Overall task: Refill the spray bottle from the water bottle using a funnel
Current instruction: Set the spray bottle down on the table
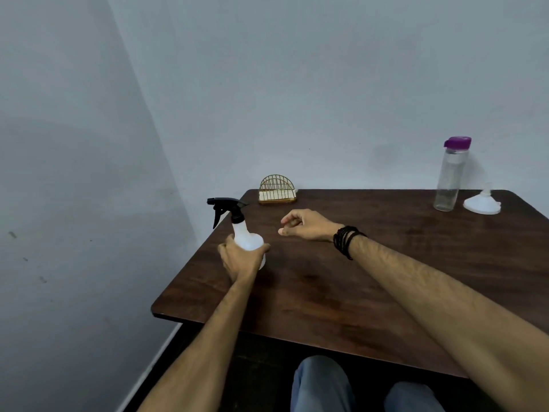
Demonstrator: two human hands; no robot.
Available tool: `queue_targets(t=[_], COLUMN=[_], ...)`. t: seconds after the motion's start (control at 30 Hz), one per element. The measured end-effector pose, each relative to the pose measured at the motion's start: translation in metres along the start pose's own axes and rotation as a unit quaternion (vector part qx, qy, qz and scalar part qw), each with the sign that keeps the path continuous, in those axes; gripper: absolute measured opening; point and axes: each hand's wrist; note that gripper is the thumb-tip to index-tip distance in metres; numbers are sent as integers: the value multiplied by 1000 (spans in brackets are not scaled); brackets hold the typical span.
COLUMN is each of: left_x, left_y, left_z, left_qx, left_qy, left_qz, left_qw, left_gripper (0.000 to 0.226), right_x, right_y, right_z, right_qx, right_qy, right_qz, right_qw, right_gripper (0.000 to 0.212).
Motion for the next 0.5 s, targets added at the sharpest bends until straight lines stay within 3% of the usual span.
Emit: queue_targets(t=[0.07,0.2,0.3,0.37,0.5], left_x=[-5,2,30,47,39], left_y=[1,13,33,45,70], left_z=[-4,-1,-3,-3,9], left_qx=[-12,-19,-5,-25,-153], left_qy=[22,35,136,219,297], left_qz=[26,152,189,160,-20], left_qw=[999,988,973,962,942], left_gripper=[107,121,98,78,68], right_x=[-2,-5,-8,-7,-6], right_y=[4,8,6,4,-4], right_z=[3,13,23,27,40], right_qx=[0,5,16,21,24], right_qy=[1,1,2,3,4], right_qz=[-6,3,8,16,21], right_qw=[1000,1000,1000,1000,999], right_gripper=[48,48,48,46,44])
Point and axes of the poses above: each hand's wrist, its own x-axis away from the middle knuckle, its own y-axis out of the palm, z = x × y, and after that the axes turned 15 degrees about -y, right-handed
